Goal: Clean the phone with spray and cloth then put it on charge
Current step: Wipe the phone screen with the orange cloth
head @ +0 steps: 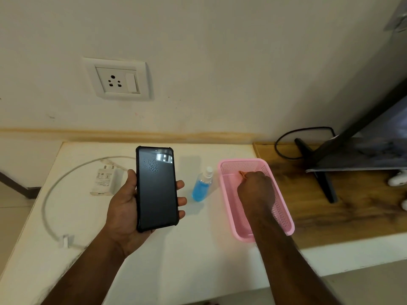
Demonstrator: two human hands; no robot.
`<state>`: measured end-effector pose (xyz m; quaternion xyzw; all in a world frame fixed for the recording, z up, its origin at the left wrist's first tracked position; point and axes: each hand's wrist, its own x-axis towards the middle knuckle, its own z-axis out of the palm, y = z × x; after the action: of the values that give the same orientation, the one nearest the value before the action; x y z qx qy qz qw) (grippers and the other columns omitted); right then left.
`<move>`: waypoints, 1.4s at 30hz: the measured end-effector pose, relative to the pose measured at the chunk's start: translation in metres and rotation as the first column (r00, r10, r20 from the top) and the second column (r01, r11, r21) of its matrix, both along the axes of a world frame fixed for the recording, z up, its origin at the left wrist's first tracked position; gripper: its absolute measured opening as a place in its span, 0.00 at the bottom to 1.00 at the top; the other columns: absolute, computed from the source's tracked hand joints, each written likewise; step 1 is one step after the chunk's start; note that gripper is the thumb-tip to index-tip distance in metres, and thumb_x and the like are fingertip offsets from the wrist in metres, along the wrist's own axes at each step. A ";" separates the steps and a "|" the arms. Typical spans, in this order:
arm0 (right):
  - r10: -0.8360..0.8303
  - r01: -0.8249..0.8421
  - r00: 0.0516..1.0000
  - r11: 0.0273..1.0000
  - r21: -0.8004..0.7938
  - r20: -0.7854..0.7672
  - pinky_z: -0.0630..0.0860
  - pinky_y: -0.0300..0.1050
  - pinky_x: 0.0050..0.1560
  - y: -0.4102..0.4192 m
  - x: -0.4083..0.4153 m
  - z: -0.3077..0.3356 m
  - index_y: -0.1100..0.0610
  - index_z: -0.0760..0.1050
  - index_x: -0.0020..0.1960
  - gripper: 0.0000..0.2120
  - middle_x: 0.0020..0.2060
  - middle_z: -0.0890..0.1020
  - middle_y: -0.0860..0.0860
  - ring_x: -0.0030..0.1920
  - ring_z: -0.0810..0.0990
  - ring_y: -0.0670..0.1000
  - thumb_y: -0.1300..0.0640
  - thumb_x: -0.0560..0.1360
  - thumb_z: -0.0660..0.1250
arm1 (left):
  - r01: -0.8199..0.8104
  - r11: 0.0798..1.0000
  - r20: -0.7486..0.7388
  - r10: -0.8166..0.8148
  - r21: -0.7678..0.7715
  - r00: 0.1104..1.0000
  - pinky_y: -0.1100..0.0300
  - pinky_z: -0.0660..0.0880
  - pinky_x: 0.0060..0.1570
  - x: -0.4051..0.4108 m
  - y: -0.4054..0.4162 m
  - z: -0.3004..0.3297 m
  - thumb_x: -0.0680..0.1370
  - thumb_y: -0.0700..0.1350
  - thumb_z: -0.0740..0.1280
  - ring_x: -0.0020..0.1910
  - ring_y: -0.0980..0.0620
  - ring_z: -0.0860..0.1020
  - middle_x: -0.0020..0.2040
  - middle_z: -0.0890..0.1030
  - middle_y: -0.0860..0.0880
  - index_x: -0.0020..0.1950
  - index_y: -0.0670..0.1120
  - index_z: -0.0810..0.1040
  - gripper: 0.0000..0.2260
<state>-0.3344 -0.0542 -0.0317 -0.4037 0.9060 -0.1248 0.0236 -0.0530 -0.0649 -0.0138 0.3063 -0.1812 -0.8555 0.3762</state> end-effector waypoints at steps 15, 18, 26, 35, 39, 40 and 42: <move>0.330 0.538 0.006 0.795 -0.281 0.944 0.81 0.50 0.38 0.024 0.015 0.117 0.61 0.76 0.54 0.07 0.46 0.82 0.59 0.41 0.82 0.55 0.63 0.76 0.67 | 0.032 0.997 -0.070 -0.037 -0.076 0.997 0.33 0.75 0.60 0.003 -0.001 0.005 0.77 0.70 0.54 0.60 0.32 0.79 0.68 0.78 0.37 0.69 0.50 0.78 0.32; 0.376 0.498 -0.152 0.828 -0.258 0.914 0.81 0.51 0.39 0.037 0.043 0.129 0.62 0.74 0.61 0.20 0.51 0.83 0.61 0.42 0.85 0.56 0.58 0.71 0.72 | 0.031 0.995 -0.084 -0.039 -0.096 0.996 0.33 0.75 0.60 0.003 0.002 0.009 0.76 0.70 0.55 0.59 0.32 0.79 0.68 0.77 0.36 0.70 0.51 0.77 0.32; 0.283 0.198 0.329 0.912 -0.359 0.901 0.80 0.43 0.44 0.024 0.116 0.128 0.50 0.76 0.52 0.08 0.52 0.81 0.49 0.49 0.81 0.56 0.49 0.74 0.67 | 0.028 0.995 -0.049 -0.033 -0.097 0.998 0.37 0.76 0.56 0.009 0.006 0.017 0.77 0.70 0.53 0.55 0.34 0.79 0.66 0.78 0.35 0.69 0.48 0.78 0.34; 0.439 -0.116 0.782 0.799 -0.589 0.442 0.76 0.27 0.47 0.017 0.163 0.091 0.41 0.76 0.65 0.15 0.55 0.83 0.37 0.52 0.80 0.36 0.47 0.80 0.63 | 0.006 0.989 0.183 0.021 -0.147 0.983 0.43 0.81 0.52 -0.001 0.019 0.025 0.76 0.70 0.53 0.58 0.41 0.83 0.61 0.84 0.43 0.62 0.56 0.82 0.28; 0.487 -0.299 0.824 0.809 -0.506 0.290 0.62 0.16 0.48 0.021 0.172 0.082 0.38 0.68 0.71 0.19 0.62 0.79 0.40 0.58 0.78 0.43 0.47 0.81 0.60 | -0.005 0.985 0.269 0.052 -0.173 0.962 0.52 0.82 0.49 -0.005 0.024 0.029 0.75 0.70 0.54 0.59 0.47 0.83 0.60 0.85 0.49 0.61 0.62 0.82 0.25; 0.484 -0.304 0.821 0.819 -0.487 0.302 0.61 0.15 0.47 0.022 0.174 0.082 0.37 0.67 0.71 0.19 0.62 0.79 0.40 0.58 0.79 0.44 0.46 0.81 0.59 | -0.002 0.982 0.286 0.057 -0.190 0.957 0.54 0.82 0.49 -0.006 0.024 0.030 0.75 0.70 0.54 0.58 0.49 0.83 0.60 0.85 0.51 0.60 0.63 0.82 0.25; 0.498 -0.300 0.798 0.816 -0.494 0.339 0.62 0.15 0.47 0.024 0.179 0.086 0.39 0.67 0.72 0.20 0.61 0.79 0.37 0.57 0.79 0.41 0.42 0.80 0.56 | 0.008 0.976 0.319 0.064 -0.219 0.946 0.57 0.82 0.47 -0.006 0.023 0.031 0.75 0.69 0.54 0.57 0.51 0.84 0.58 0.85 0.52 0.59 0.65 0.82 0.23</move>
<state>-0.1557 -0.0302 0.0544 -0.5444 0.7181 -0.3970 0.1739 -0.0589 -0.0420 0.0177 0.4023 -0.3283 -0.7631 0.3847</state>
